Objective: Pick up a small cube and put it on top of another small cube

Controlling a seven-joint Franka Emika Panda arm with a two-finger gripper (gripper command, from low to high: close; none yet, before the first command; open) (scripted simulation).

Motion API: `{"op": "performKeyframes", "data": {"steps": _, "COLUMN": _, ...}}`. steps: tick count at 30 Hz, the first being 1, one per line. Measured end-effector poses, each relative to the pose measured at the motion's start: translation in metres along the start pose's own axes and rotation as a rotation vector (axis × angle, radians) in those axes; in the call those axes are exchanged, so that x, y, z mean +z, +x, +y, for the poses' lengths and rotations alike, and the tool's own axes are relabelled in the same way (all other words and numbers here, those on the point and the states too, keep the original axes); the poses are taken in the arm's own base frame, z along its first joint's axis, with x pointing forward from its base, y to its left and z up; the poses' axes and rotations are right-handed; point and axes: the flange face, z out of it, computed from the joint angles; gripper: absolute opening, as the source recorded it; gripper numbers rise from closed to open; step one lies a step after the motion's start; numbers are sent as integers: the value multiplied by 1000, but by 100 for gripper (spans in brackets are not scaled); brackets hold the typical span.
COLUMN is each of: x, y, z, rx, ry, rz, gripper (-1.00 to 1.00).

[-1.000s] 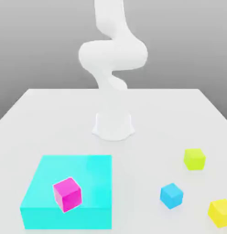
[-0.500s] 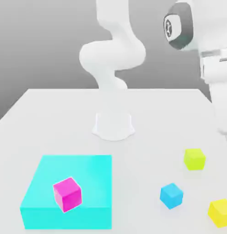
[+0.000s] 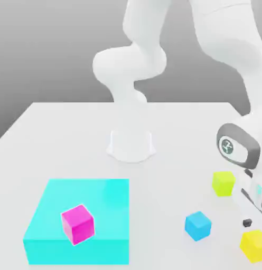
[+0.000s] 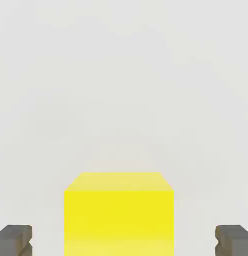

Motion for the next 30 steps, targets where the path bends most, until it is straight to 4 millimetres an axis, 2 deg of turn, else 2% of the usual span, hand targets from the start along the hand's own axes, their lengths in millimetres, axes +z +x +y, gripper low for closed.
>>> {"op": "performKeyframes", "data": {"steps": 3, "x": 0, "y": 0, "z": 0, "rx": 0, "ry": 1, "rz": -2, "gripper": -100}}
{"op": "performKeyframes", "data": {"steps": 4, "x": 7, "y": -1, "z": 0, "rx": -1, "ry": 1, "rz": -2, "gripper": -100}}
{"op": "performKeyframes", "data": {"steps": 5, "x": 3, "y": 0, "z": 0, "rx": -2, "ry": 1, "rz": -2, "gripper": -100}}
{"op": "performKeyframes", "data": {"steps": 9, "x": -44, "y": -1, "z": 0, "rx": 0, "ry": 1, "rz": -2, "gripper": -100}}
{"op": "performKeyframes", "data": {"steps": 10, "x": -58, "y": -9, "z": 13, "rx": 43, "ry": -3, "rz": -3, "gripper": -100}}
{"op": "performKeyframes", "data": {"steps": 14, "x": -103, "y": -76, "z": 94, "rx": 336, "ry": -19, "rz": -4, "gripper": -100}}
{"op": "performKeyframes", "data": {"steps": 18, "x": -138, "y": -156, "z": 153, "rx": 625, "ry": -22, "rz": -5, "gripper": -100}}
{"op": "performKeyframes", "data": {"steps": 19, "x": -146, "y": -184, "z": 169, "rx": 712, "ry": -21, "rz": -5, "gripper": -100}}
{"op": "performKeyframes", "data": {"steps": 22, "x": -173, "y": -294, "z": 212, "rx": 1041, "ry": -11, "rz": -3, "gripper": -100}}
{"op": "performKeyframes", "data": {"steps": 23, "x": -178, "y": -333, "z": 220, "rx": 1157, "ry": -4, "rz": -2, "gripper": -100}}
{"op": "performKeyframes", "data": {"steps": 24, "x": -173, "y": -362, "z": 226, "rx": 1236, "ry": 2, "rz": -1, "gripper": -100}}
{"op": "performKeyframes", "data": {"steps": 25, "x": -164, "y": -382, "z": 230, "rx": 1286, "ry": 4, "rz": 1, "gripper": -100}}
{"op": "performKeyframes", "data": {"steps": 26, "x": -153, "y": -392, "z": 231, "rx": 1311, "ry": 4, "rz": 1, "gripper": -100}}
{"op": "performKeyframes", "data": {"steps": 27, "x": -141, "y": -365, "z": 225, "rx": 1255, "ry": 3, "rz": 0, "gripper": -100}}
{"op": "performKeyframes", "data": {"steps": 28, "x": -131, "y": -344, "z": 219, "rx": 1211, "ry": 2, "rz": -1, "gripper": 100}}
{"op": "performKeyframes", "data": {"steps": 30, "x": -131, "y": -345, "z": 219, "rx": 1213, "ry": 2, "rz": -1, "gripper": 100}}
